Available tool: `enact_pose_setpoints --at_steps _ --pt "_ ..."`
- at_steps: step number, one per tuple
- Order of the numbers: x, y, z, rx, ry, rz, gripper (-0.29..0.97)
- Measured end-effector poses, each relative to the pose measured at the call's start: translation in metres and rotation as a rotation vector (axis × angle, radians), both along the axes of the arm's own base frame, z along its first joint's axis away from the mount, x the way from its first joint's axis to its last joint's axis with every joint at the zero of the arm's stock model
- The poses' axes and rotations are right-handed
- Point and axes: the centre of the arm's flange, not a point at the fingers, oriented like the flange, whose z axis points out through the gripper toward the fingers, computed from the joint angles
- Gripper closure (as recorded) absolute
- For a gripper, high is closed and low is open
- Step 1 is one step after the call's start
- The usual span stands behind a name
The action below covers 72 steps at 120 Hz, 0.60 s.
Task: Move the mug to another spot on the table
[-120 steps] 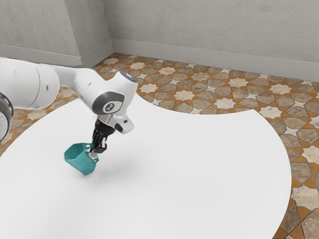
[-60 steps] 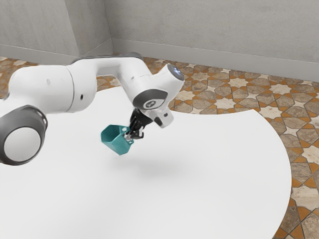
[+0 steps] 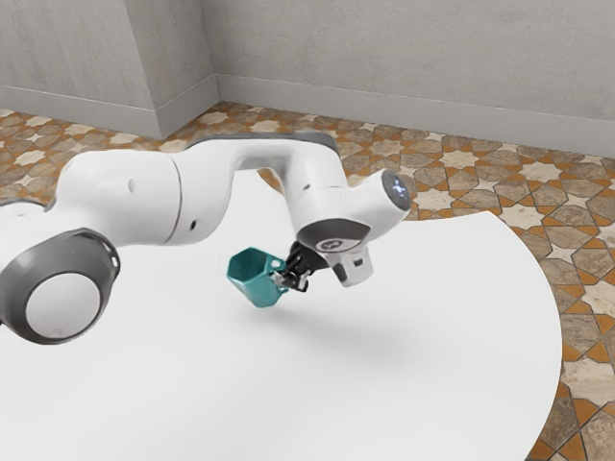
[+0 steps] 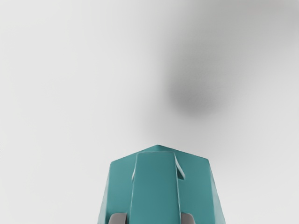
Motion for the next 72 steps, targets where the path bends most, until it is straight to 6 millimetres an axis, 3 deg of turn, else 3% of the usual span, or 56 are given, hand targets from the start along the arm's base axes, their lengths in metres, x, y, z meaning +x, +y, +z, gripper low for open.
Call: enact_pose_setpoints --at_steps 39,72 --pt "-0.003 -0.025 -0.020 0.023 0.022 -0.068 0.66" --pt "-0.003 -0.037 -0.021 0.028 0.051 -0.165 0.66"
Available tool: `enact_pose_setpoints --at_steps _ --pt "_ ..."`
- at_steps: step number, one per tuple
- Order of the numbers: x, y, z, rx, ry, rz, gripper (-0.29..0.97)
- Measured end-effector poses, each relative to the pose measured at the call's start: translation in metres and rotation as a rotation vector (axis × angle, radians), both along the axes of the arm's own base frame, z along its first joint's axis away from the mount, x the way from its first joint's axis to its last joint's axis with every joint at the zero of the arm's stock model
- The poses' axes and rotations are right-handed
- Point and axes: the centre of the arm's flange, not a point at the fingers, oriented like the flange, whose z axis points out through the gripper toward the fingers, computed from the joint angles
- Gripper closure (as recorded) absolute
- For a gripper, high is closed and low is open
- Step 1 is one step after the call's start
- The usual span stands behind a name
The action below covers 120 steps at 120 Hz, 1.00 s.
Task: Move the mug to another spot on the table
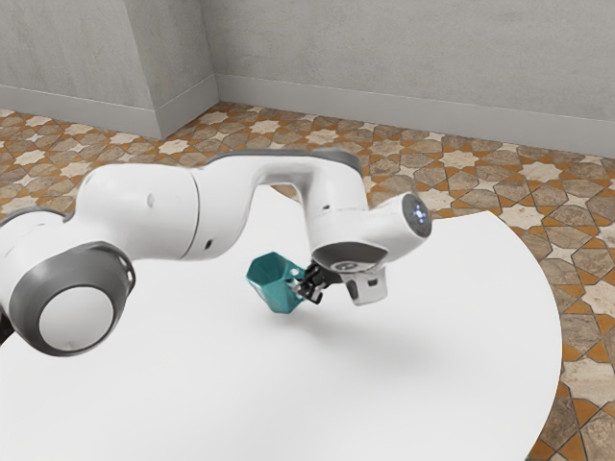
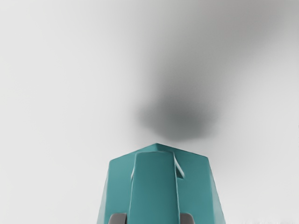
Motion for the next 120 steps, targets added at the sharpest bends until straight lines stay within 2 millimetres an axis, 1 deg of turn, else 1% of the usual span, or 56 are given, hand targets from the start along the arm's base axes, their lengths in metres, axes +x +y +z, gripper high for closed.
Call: enact_pose_setpoints --at_steps 20,34,44,68,80,89,96,106,110,112,116,120 --pt "-0.004 -0.006 -0.003 0.028 0.045 -0.046 0.66" --pt "-0.003 0.000 -0.015 0.049 0.081 -0.059 0.66" --pt "-0.002 0.003 -0.020 0.058 0.099 -0.066 0.66" --pt "-0.004 -0.003 -0.027 0.079 0.124 -0.108 0.65" --pt "-0.003 -0.009 -0.028 0.082 0.126 -0.129 0.64" --pt "-0.004 -0.012 -0.027 0.082 0.129 -0.140 0.62" --pt "-0.005 -0.017 -0.028 0.083 0.131 -0.151 0.55" --pt "-0.003 -0.022 -0.022 0.076 0.123 -0.155 0.41" --pt "-0.001 -0.023 -0.017 0.069 0.112 -0.153 0.36" --pt "0.001 -0.024 -0.012 0.061 0.102 -0.150 0.33" --pt "0.007 -0.026 0.006 0.030 0.072 -0.133 0.29" --pt "0.010 -0.027 0.032 -0.011 0.036 -0.111 0.25"
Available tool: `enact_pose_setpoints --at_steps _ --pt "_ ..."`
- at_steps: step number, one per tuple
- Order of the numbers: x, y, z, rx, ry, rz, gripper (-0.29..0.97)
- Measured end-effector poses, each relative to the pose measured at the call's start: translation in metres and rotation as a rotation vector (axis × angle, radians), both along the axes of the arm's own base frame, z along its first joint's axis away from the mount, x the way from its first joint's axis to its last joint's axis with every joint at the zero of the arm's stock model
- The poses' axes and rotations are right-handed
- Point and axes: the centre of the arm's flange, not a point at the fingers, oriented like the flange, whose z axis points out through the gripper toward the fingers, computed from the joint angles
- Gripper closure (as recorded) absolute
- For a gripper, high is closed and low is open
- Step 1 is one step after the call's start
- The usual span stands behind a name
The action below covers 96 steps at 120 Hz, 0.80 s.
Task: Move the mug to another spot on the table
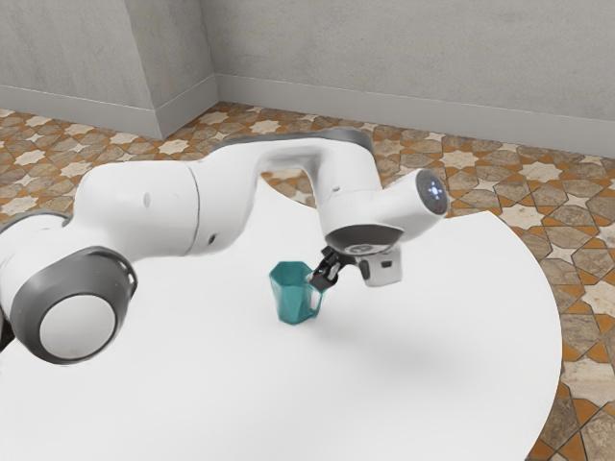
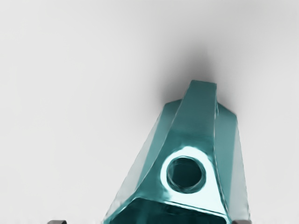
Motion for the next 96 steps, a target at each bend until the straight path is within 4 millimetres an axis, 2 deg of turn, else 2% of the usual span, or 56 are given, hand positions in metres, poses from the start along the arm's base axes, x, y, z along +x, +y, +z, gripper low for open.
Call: enact_pose_setpoints --at_steps 8,12,21,30,35,40,47,65,72,90,96 --pt "0.000 0.004 0.062 -0.114 -0.066 0.062 0.19" --pt "0.000 0.021 0.093 -0.196 -0.095 0.118 0.17" --pt "-0.006 0.071 0.154 -0.384 -0.147 0.270 0.13" --pt "-0.025 0.142 0.194 -0.555 -0.173 0.472 0.10" --pt "-0.039 0.170 0.212 -0.632 -0.188 0.561 0.08" --pt "-0.051 0.186 0.225 -0.692 -0.201 0.625 0.07" --pt "-0.060 0.199 0.234 -0.756 -0.208 0.701 0.06" --pt "-0.061 0.262 0.259 -0.873 -0.261 0.914 0.04" --pt "-0.062 0.276 0.268 -0.889 -0.276 0.964 0.04" --pt "-0.068 0.305 0.319 -0.914 -0.351 1.038 0.03" --pt "-0.071 0.314 0.327 -0.912 -0.364 1.063 0.03"
